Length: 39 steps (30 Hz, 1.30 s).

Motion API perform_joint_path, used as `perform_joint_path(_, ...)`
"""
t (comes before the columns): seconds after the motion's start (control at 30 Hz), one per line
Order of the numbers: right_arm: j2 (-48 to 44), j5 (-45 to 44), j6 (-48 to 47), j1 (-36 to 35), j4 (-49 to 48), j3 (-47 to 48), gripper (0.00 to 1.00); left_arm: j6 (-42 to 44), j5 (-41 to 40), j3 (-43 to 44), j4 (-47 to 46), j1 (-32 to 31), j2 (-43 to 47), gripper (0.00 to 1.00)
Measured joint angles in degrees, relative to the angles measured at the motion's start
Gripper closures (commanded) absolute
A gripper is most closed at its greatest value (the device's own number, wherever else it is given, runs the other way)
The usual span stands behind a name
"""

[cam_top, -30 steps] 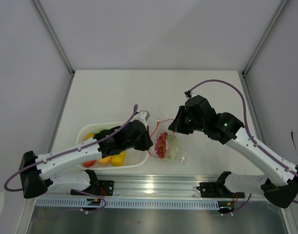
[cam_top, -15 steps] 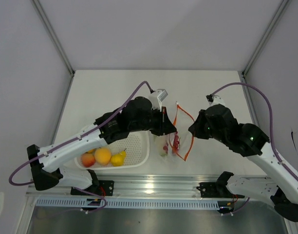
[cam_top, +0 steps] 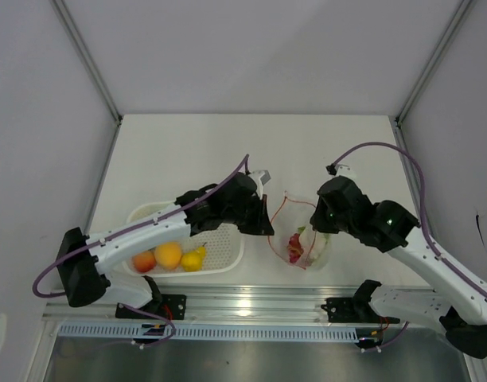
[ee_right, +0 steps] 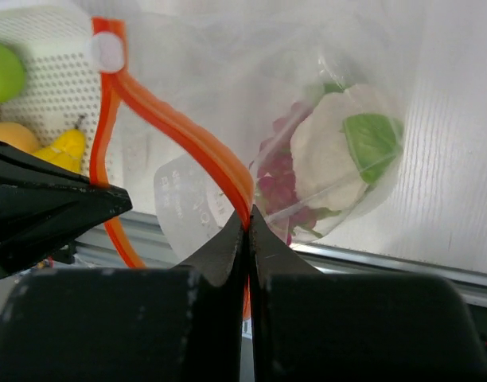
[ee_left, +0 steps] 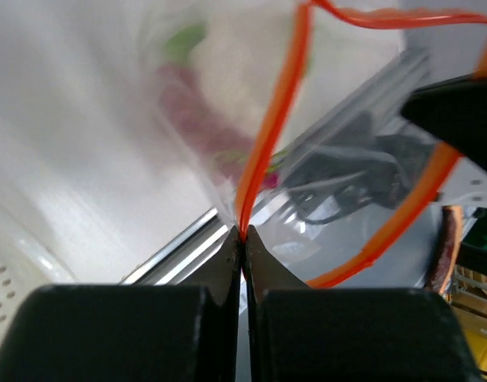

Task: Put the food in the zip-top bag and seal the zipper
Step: Adjust the zipper food storage bag at the center of the board.

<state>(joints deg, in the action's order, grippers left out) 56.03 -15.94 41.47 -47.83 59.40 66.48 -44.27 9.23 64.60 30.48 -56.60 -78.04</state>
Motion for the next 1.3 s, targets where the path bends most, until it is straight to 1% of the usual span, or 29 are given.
perform_joint_path(0.07,0.2,-0.5,-0.5,0.1,0.8,3.1,1.00,0.4,0.0,3.5,0.3,0.0,0.2,0.99)
perform_joint_path(0.13,0.3,-1.1,-1.0,0.1,2.2,8.1,1.00,0.7,0.1,6.6,0.0,0.0,1.4,0.99)
perform_joint_path(0.2,-0.1,-1.3,-1.1,0.1,2.3,11.2,1.00,0.8,0.0,7.6,-0.9,0.0,3.5,1.00)
perform_joint_path(0.27,-1.4,-1.4,-1.1,0.1,1.8,12.2,1.00,0.8,0.0,7.4,-1.5,0.0,5.6,1.00)
perform_joint_path(0.33,-2.5,-1.4,-1.0,0.1,2.0,11.8,1.00,0.8,0.0,6.0,-2.4,0.1,6.7,0.99)
perform_joint_path(0.47,-3.3,-1.3,-0.9,0.1,0.9,6.5,1.00,0.7,0.0,-0.8,-4.0,0.2,5.4,1.00)
perform_joint_path(0.57,-1.9,-1.4,-0.7,0.1,0.8,2.8,1.00,0.5,0.0,-5.3,-3.8,0.2,2.8,0.99)
perform_joint_path(0.63,0.0,-1.4,-0.7,0.1,0.9,1.5,1.00,0.3,0.0,-6.7,-3.0,0.2,1.9,0.99)
perform_joint_path(0.73,1.0,-1.7,-1.0,0.1,0.9,1.4,1.00,0.3,0.0,-6.2,-2.7,0.2,2.1,0.99)
perform_joint_path(0.83,1.0,-1.6,-1.2,0.1,1.0,2.0,1.00,0.7,-0.5,-3.9,-2.2,0.2,2.7,0.99)
perform_joint_path(0.93,0.9,-1.2,-1.3,0.1,0.6,2.8,1.00,1.1,-1.5,-1.4,-1.9,0.2,3.8,0.95)
perform_joint_path(0.97,1.0,-0.9,-1.3,0.1,0.3,2.9,1.00,1.3,-1.7,-1.0,-1.9,0.2,4.3,0.84)
perform_joint_path(1.03,1.2,0.2,-1.2,0.1,-0.5,2.9,1.00,1.9,-2.2,-1.0,-1.5,0.2,5.4,0.69)
perform_joint_path(1.07,1.5,0.7,-1.2,0.1,-1.0,2.9,1.00,2.2,-2.6,-1.0,-1.0,0.2,5.9,0.50)
perform_joint_path(1.13,2.1,1.9,-1.2,0.1,-2.4,2.8,1.00,2.4,-3.9,-1.0,0.1,0.2,7.0,0.29)
perform_joint_path(1.17,2.4,2.4,-1.2,0.1,-3.0,2.7,1.00,2.7,-4.6,-1.0,1.0,0.2,7.7,0.07)
perform_joint_path(1.2,2.9,3.1,-1.3,0.1,-3.8,2.7,1.00,2.9,-5.6,-1.0,1.8,0.4,8.5,0.01)
perform_joint_path(1.3,4.7,4.4,-1.7,0.1,-6.0,2.7,1.00,2.8,-8.4,-1.0,4.4,1.0,11.4,0.01)
